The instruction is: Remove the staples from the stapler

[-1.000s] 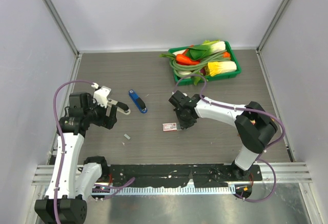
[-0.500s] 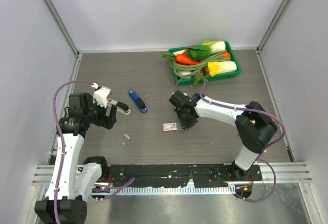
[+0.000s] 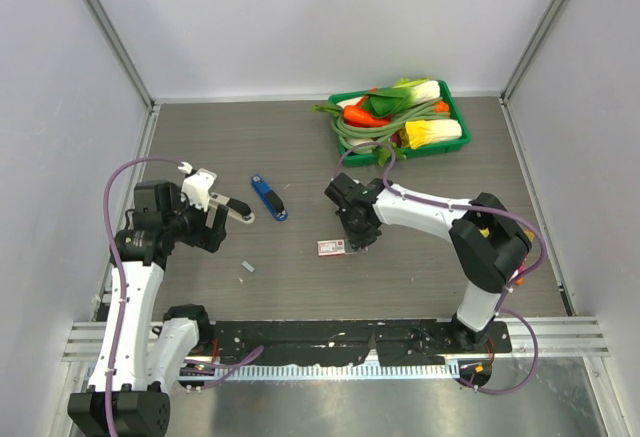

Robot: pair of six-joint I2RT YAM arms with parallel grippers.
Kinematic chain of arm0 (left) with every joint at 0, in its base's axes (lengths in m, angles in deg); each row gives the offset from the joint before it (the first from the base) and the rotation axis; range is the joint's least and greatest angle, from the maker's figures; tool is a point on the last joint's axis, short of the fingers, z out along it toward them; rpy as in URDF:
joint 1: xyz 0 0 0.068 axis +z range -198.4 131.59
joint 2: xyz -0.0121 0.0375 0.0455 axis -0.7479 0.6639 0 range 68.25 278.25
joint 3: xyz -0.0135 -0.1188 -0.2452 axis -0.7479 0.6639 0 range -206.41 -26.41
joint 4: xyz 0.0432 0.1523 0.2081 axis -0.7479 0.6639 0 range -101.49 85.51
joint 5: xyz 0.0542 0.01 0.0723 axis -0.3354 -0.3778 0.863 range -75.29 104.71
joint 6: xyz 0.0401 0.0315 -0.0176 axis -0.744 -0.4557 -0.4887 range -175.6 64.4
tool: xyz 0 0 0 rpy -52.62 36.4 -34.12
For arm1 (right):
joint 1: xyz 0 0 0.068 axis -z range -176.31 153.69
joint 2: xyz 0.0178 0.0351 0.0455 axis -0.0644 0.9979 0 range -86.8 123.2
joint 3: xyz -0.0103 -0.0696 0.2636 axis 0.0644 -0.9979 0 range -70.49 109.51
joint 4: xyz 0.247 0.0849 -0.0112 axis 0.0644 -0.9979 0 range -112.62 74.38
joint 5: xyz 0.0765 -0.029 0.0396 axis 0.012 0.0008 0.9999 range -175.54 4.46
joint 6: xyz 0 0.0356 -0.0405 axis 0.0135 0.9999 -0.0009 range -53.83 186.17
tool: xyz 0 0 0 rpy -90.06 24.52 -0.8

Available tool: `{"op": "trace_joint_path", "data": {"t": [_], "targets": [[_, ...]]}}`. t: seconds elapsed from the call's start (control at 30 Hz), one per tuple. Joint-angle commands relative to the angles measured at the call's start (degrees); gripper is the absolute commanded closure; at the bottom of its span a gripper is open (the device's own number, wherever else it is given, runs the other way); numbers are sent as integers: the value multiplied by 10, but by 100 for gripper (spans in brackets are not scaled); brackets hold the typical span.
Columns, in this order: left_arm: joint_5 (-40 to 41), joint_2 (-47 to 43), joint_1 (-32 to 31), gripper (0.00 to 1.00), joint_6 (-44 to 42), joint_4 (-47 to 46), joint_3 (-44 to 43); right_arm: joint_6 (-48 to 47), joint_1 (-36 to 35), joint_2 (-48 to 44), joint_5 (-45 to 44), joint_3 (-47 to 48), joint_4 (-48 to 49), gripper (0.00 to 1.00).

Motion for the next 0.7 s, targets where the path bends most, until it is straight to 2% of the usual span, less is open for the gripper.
{"op": "trace_joint_path", "data": {"t": [0.0, 0.67], "targets": [[0, -4, -2, 12, -2, -20, 0, -13, -2, 6, 4, 20, -9, 99], [5, -12, -2, 12, -2, -16, 0, -12, -6, 17, 40, 21, 9, 99]]}}
